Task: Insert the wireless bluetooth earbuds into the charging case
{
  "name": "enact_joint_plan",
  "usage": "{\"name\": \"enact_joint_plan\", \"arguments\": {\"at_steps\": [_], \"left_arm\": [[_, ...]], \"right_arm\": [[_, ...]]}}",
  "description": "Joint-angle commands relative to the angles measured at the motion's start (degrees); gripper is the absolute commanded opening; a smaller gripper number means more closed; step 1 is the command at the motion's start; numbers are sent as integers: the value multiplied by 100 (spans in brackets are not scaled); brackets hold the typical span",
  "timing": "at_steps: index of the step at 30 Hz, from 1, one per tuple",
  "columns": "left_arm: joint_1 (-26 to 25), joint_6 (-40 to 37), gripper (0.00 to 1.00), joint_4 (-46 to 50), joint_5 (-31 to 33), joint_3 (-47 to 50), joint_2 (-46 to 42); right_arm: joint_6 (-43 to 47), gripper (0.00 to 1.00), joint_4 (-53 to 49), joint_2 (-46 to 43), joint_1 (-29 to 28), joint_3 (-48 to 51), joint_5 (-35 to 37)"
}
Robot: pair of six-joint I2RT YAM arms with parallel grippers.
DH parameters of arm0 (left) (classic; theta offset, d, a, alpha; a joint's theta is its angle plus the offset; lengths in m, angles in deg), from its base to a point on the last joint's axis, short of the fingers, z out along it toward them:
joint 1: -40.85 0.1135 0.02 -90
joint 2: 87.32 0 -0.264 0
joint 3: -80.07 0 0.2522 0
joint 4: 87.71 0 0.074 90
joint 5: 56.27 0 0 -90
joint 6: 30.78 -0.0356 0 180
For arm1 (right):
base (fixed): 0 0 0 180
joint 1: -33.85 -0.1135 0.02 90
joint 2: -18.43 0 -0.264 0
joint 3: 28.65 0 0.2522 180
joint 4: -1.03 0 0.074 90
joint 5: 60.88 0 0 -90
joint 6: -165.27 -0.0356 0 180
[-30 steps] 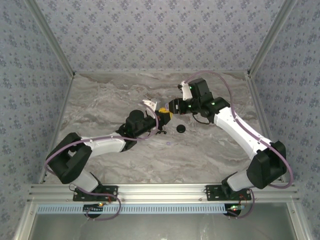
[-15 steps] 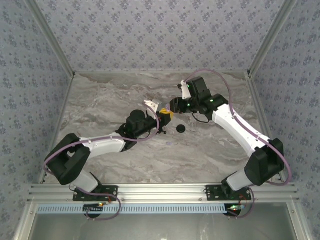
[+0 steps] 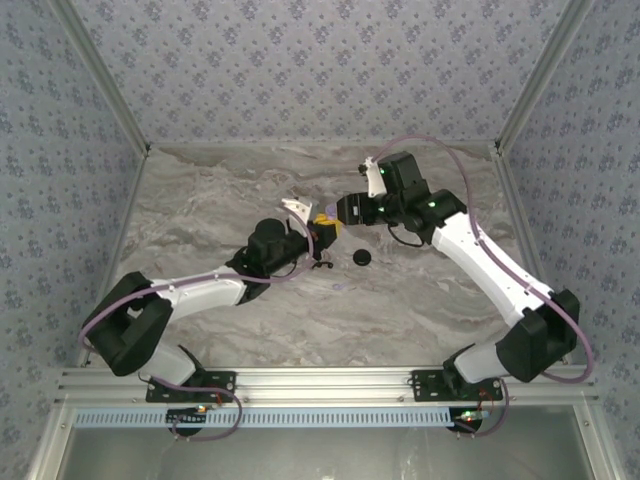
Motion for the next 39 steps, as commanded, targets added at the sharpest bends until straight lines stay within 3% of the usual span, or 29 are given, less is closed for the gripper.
{"name": "enact_joint_plan", "arguments": {"at_steps": [1, 9, 16, 21, 27, 39], "left_arm": [[263, 61, 5, 269, 0, 131, -368], [906, -150, 5, 1179, -518, 351, -1275], [1317, -291, 6, 1812, -833, 461, -1969], [1320, -445, 6, 2221, -799, 494, -2359], [1317, -368, 6, 2407, -806, 613, -2607], [1306, -433, 6, 2635, -658, 759, -2927]], "right_arm": [[181, 62, -472, -355, 45, -48, 215], [536, 62, -843, -710, 152, 654, 219], [811, 57, -604, -544, 39, 1435, -465], [912, 52, -502, -64, -218, 1676, -483], [936, 30, -344, 714, -519, 1659, -226], [584, 21, 68, 1889, -685, 1274, 100]]}}
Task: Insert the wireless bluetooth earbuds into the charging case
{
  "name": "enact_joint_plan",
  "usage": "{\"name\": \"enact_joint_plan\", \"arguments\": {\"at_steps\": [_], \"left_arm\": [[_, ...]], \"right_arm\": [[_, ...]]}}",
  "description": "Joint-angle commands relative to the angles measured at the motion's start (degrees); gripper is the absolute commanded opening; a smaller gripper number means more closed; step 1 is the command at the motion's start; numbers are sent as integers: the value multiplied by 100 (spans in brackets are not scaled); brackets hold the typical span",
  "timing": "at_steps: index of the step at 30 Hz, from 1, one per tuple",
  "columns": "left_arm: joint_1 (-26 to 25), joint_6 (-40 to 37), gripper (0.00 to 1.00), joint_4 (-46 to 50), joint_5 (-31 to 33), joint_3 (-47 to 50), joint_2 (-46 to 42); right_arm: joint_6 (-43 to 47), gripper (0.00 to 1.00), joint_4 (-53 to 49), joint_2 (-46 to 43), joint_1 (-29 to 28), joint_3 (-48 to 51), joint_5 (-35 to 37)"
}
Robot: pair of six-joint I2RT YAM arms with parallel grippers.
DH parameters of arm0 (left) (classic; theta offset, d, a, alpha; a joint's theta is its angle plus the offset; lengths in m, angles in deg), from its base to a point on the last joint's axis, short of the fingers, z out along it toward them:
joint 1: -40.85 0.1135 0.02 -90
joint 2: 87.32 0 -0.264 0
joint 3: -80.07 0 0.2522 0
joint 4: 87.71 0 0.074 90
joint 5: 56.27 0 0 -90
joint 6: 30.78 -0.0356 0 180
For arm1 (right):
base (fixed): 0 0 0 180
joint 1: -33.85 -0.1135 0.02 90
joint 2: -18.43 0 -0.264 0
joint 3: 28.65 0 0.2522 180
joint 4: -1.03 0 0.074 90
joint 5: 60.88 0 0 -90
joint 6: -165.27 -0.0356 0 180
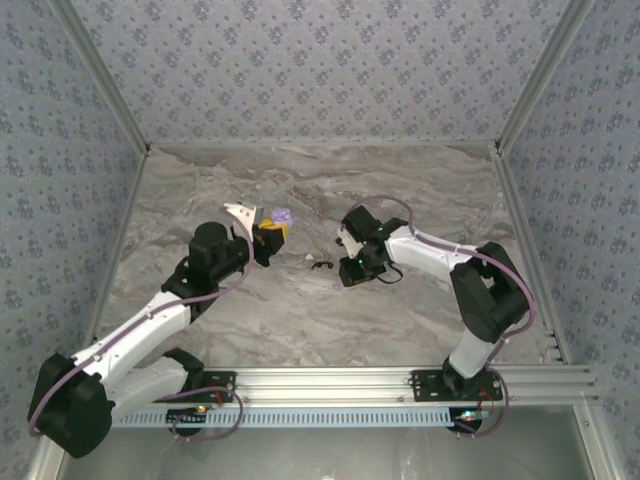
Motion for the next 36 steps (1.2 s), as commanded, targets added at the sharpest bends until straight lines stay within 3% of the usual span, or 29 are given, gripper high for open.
{"name": "enact_joint_plan", "arguments": {"at_steps": [1, 21, 36], "left_arm": [[-4, -135, 6, 73, 34, 21, -189], [-9, -143, 6, 26, 125, 205, -359], [-9, -112, 6, -18, 158, 265, -360]], "right_arm": [[-142, 21, 167, 184, -58, -254, 132], [-183, 18, 53, 930, -89, -550, 203], [-96, 19, -467, 796, -236, -517, 405]]}}
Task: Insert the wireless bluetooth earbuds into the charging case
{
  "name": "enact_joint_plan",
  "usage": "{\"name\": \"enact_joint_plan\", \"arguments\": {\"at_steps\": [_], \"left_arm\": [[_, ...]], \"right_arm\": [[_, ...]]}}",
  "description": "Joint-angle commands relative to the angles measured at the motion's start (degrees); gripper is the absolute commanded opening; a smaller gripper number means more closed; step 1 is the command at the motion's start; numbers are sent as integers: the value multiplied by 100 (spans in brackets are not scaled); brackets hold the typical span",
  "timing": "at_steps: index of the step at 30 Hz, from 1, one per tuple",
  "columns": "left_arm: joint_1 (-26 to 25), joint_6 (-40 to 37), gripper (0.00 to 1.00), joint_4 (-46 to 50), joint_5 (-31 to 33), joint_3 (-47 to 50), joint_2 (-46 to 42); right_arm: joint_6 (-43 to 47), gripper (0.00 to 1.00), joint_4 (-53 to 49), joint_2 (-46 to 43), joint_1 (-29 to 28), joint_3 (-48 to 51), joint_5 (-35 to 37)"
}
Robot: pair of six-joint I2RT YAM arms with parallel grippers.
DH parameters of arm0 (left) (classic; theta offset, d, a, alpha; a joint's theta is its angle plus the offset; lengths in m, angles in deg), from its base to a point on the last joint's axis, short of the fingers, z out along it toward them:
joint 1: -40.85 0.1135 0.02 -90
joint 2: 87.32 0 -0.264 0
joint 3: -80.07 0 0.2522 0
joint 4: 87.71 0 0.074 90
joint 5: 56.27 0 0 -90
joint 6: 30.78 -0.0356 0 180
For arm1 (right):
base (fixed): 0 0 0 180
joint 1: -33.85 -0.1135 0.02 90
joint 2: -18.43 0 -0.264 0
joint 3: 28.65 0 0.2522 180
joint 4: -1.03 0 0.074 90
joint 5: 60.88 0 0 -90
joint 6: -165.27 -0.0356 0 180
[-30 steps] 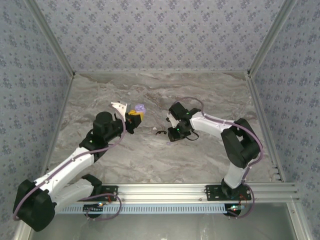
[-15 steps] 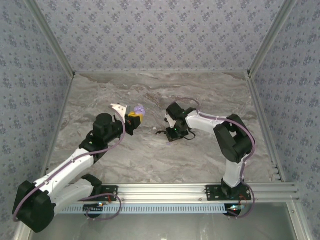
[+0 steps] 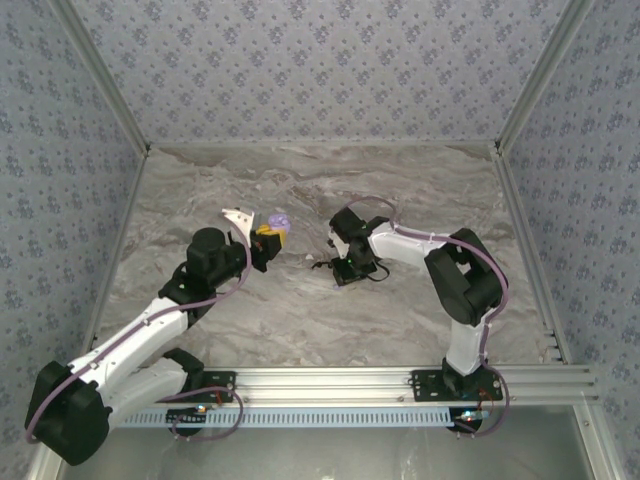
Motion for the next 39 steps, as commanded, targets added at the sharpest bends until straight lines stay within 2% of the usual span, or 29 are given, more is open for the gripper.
{"name": "enact_joint_plan", "arguments": {"at_steps": [1, 21, 26, 32, 35, 39], "left_arm": [[-4, -36, 6, -144, 98, 33, -124], [-3, -36, 6, -155, 131, 51, -103], [-2, -23, 6, -167, 131, 51, -93], [-3, -33, 6, -182, 138, 51, -75], [-5, -38, 6, -179, 133, 53, -67], [1, -18, 6, -189, 132, 46, -72]], "right_arm": [[13, 19, -510, -95, -93, -42, 112], [163, 21, -740, -197, -365, -47, -181], [157, 22, -813, -297, -386, -77, -31], [165, 29, -858, -495, -402, -346, -29], [148, 35, -823, -471, -406, -401, -29], [85, 39, -814, -333, -407, -500, 56]]}}
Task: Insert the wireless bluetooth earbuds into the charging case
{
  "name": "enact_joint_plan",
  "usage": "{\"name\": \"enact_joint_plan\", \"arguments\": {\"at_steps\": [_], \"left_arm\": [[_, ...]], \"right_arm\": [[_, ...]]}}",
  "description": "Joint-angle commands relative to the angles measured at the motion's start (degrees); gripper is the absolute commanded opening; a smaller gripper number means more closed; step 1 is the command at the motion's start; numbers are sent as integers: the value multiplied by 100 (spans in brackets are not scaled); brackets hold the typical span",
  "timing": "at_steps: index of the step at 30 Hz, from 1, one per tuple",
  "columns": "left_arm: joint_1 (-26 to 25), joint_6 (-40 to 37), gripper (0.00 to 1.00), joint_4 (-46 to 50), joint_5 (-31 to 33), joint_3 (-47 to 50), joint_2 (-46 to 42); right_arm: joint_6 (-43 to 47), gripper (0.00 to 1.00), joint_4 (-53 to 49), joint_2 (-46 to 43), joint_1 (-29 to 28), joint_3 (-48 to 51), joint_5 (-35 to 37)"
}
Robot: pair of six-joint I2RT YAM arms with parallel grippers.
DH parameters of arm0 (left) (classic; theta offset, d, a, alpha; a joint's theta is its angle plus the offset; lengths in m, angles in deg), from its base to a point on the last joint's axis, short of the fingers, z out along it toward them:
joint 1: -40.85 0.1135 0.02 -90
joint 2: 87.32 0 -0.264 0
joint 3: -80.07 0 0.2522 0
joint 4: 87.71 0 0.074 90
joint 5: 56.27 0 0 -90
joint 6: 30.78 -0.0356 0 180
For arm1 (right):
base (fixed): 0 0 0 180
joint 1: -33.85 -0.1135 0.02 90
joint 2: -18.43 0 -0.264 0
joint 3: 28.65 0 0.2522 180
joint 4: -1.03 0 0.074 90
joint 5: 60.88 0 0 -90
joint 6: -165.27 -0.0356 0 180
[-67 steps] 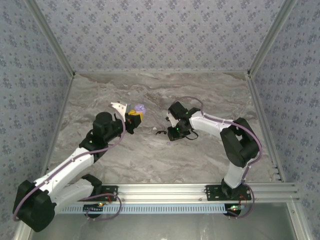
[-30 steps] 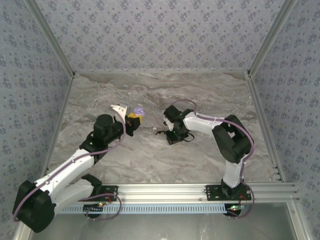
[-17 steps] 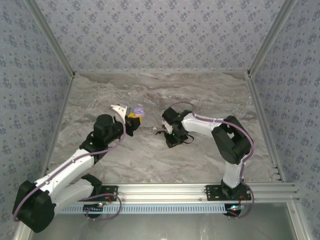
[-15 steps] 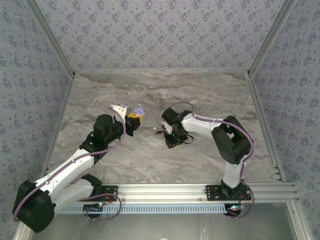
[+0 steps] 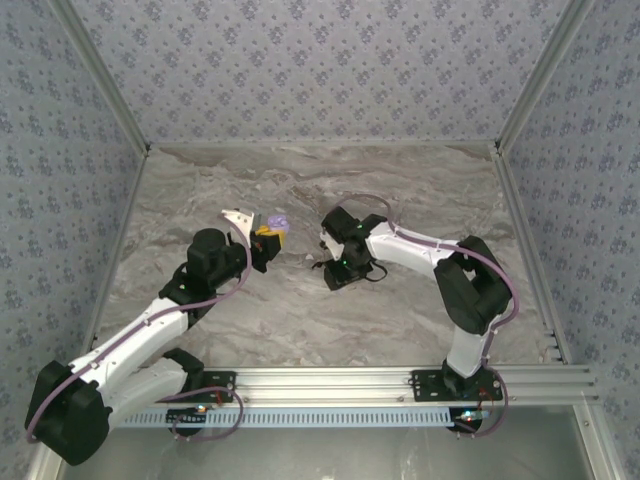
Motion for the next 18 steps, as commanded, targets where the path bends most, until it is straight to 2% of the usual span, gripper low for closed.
{"name": "enact_joint_plan", "arguments": {"at_steps": [1, 6, 18], "left_arm": [[1, -18, 6, -200, 46, 15, -72], [-3, -18, 6, -180, 41, 7, -76], [-4, -18, 6, -182, 47, 16, -74]], "right_arm": [[-48, 40, -149, 61, -52, -193, 149], [-70, 43, -205, 244, -98, -330, 273], [-82, 42, -438, 595, -272, -589, 621]]}}
